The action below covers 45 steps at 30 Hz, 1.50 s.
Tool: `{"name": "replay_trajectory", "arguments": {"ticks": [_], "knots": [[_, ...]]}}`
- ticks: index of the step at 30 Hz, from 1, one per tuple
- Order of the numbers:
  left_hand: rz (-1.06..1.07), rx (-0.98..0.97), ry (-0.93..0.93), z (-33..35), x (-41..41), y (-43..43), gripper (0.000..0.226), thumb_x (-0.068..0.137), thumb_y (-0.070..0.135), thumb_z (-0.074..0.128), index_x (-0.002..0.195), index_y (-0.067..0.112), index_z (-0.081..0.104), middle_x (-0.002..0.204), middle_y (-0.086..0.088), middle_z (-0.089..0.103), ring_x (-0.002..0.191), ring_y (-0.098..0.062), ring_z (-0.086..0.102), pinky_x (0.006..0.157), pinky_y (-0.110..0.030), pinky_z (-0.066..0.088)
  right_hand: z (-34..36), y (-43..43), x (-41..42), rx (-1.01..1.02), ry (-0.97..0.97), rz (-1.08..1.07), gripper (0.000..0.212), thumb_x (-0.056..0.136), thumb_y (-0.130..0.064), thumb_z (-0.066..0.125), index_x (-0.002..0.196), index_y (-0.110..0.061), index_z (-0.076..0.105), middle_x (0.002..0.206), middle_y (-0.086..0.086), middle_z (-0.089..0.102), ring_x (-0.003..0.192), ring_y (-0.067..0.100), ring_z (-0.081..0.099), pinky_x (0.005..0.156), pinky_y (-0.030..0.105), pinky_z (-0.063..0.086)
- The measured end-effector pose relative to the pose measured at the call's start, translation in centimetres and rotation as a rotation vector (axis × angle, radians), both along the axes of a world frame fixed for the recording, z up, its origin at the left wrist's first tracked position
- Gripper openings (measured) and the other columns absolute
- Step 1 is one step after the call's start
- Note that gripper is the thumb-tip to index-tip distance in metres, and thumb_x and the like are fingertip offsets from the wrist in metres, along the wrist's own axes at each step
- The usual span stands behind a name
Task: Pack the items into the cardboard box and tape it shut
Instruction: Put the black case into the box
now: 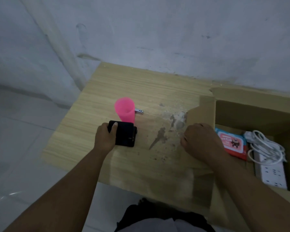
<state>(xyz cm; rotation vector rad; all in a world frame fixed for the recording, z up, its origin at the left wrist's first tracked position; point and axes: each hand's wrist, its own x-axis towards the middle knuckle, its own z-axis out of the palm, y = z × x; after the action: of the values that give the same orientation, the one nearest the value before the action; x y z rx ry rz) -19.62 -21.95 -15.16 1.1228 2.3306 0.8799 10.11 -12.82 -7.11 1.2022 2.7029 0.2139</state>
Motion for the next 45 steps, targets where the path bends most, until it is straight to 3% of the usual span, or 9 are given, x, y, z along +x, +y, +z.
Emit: {"name": "replay_trajectory", "arguments": {"ticks": [6, 11, 18, 31, 33, 36, 40, 42, 45], "knots": [[0.044, 0.036, -0.034, -0.9, -0.4, -0.1, 0.041, 0.099, 0.040, 0.048, 0.072, 0.009, 0.051, 0.068, -0.004, 0.051, 0.067, -0.023, 0.053, 0.052, -0.029, 0.030, -0.1, -0.1, 0.0, -0.006, 0.052, -0.053, 0.038, 0.090, -0.039, 0.041, 0.081, -0.014, 0.068, 0.086, 0.007, 0.068, 0.085, 0.026, 0.062, 0.084, 0.036, 0.042], [0.187, -0.067, -0.234, -0.2, -0.4, 0.0, 0.067, 0.098, 0.059, 0.031, 0.067, 0.006, 0.059, 0.069, -0.010, 0.060, 0.067, -0.026, 0.056, 0.064, -0.037, 0.043, -0.2, -0.1, 0.2, 0.002, 0.109, -0.070, 0.037, 0.090, -0.038, 0.043, 0.072, -0.016, 0.066, 0.078, 0.005, 0.066, 0.077, 0.025, 0.061, 0.079, 0.034, 0.041], [0.156, -0.064, -0.078, -0.4, 0.7, -1.3, 0.070, 0.104, 0.043, 0.019, 0.047, 0.009, 0.038, 0.048, -0.008, 0.042, 0.051, -0.027, 0.044, 0.050, -0.032, 0.024, -0.5, 0.0, 0.3, 0.001, 0.148, -0.074, 0.036, 0.088, -0.037, 0.045, 0.067, -0.016, 0.064, 0.072, 0.006, 0.065, 0.071, 0.026, 0.060, 0.074, 0.034, 0.041], [-0.281, 0.058, 0.003, 3.1, 6.0, 0.2, 0.056, 0.103, 0.031, 0.037, 0.050, 0.014, 0.031, 0.044, -0.001, 0.034, 0.043, -0.015, 0.036, 0.050, -0.033, 0.022, -0.1, -0.2, 0.3, -0.077, 0.259, -0.140, 0.033, 0.089, -0.039, 0.041, 0.063, -0.021, 0.052, 0.071, 0.004, 0.062, 0.070, 0.024, 0.056, 0.076, 0.035, 0.041], [-0.350, 0.118, 0.003, 4.7, 7.7, 1.2, 0.056, 0.102, 0.030, 0.042, 0.050, 0.014, 0.030, 0.042, 0.000, 0.031, 0.039, -0.009, 0.032, 0.047, -0.028, 0.023, 0.0, -0.2, 0.4, -0.098, 0.366, -0.159, 0.034, 0.089, -0.037, 0.042, 0.062, -0.020, 0.051, 0.070, 0.006, 0.061, 0.067, 0.025, 0.055, 0.074, 0.036, 0.043], [-0.421, 0.216, 0.008, 8.0, 9.9, 3.2, 0.057, 0.101, 0.029, 0.046, 0.048, 0.016, 0.029, 0.041, 0.004, 0.027, 0.037, -0.011, 0.033, 0.044, -0.022, 0.025, 0.4, -0.1, 0.8, -0.205, 0.723, -0.296, 0.041, 0.090, -0.038, 0.040, 0.060, -0.013, 0.054, 0.067, 0.005, 0.062, 0.067, 0.023, 0.056, 0.067, 0.035, 0.043], [-0.457, 0.298, -0.011, 12.4, 13.2, 6.2, 0.058, 0.101, 0.031, 0.045, 0.048, 0.018, 0.026, 0.043, 0.005, 0.023, 0.038, -0.012, 0.031, 0.043, -0.023, 0.021, 2.6, 0.0, 1.6, -0.523, 1.211, -0.528, 0.035, 0.097, -0.027, 0.052, 0.074, -0.013, 0.074, 0.069, -0.009, 0.068, 0.073, 0.002, 0.061, 0.071, 0.017, 0.042], [-0.498, 0.352, -0.025, 14.1, 14.9, 7.4, 0.059, 0.101, 0.030, 0.047, 0.048, 0.017, 0.025, 0.044, 0.002, 0.022, 0.039, -0.014, 0.027, 0.044, -0.025, 0.020, 3.7, 0.3, 2.1, -0.763, 1.388, -0.616, 0.039, 0.096, -0.034, 0.050, 0.079, -0.011, 0.076, 0.080, -0.002, 0.074, 0.082, 0.009, 0.066, 0.082, 0.023, 0.044], [-0.594, 0.393, -0.036, 15.9, 17.7, 9.4, 0.059, 0.100, 0.031, 0.049, 0.047, 0.017, 0.027, 0.044, 0.003, 0.022, 0.038, -0.012, 0.026, 0.044, -0.024, 0.021, 5.3, 1.0, 4.2, -1.262, 1.606, -0.704, 0.054, 0.091, -0.051, 0.046, 0.102, -0.005, 0.072, 0.100, 0.013, 0.069, 0.096, 0.026, 0.060, 0.086, 0.036, 0.042]]}}
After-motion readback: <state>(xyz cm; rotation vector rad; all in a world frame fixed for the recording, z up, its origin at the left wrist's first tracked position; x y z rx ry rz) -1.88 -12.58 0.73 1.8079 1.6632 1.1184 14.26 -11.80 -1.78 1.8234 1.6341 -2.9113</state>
